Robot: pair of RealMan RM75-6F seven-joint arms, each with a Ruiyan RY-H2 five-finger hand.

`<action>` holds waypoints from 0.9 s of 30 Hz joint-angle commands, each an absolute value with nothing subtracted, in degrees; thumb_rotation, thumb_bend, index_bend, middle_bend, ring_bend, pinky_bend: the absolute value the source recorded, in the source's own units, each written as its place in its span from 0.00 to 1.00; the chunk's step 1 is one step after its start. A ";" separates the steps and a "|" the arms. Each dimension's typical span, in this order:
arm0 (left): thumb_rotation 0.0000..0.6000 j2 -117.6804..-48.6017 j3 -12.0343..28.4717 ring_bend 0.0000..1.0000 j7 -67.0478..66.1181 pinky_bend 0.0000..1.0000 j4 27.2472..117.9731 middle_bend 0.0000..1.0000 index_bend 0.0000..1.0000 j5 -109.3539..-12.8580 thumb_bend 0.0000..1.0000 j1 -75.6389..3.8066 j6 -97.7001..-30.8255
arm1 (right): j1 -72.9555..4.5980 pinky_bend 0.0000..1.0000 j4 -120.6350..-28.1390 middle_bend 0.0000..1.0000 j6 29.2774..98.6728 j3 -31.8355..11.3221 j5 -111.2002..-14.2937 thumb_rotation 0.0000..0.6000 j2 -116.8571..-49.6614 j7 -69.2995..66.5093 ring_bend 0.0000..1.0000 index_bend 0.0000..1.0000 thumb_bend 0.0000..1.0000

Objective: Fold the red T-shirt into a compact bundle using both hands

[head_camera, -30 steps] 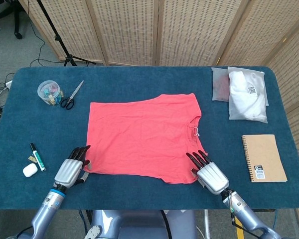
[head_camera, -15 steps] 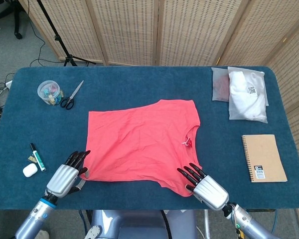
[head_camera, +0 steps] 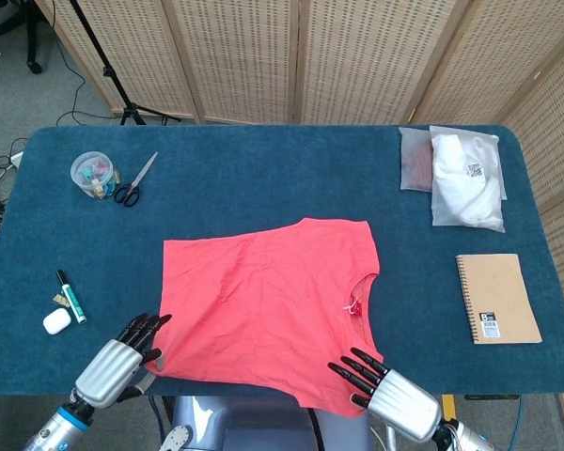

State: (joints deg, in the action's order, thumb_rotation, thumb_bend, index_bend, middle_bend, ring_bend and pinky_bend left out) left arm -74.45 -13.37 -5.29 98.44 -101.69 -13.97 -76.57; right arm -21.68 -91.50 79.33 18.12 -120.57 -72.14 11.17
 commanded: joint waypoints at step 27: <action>1.00 -66.89 8.53 0.00 -17.39 0.00 114.09 0.00 0.71 -58.86 0.60 -25.87 -62.74 | -31.52 0.00 -93.36 0.00 64.95 -3.03 -89.79 1.00 -68.83 -5.53 0.00 0.70 0.52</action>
State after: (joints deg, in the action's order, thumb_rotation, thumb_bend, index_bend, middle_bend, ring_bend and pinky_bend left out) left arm -67.48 5.26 -14.71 113.22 -65.24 -22.79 -65.69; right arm -29.28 -93.48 68.42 -0.22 -93.50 -68.75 -4.24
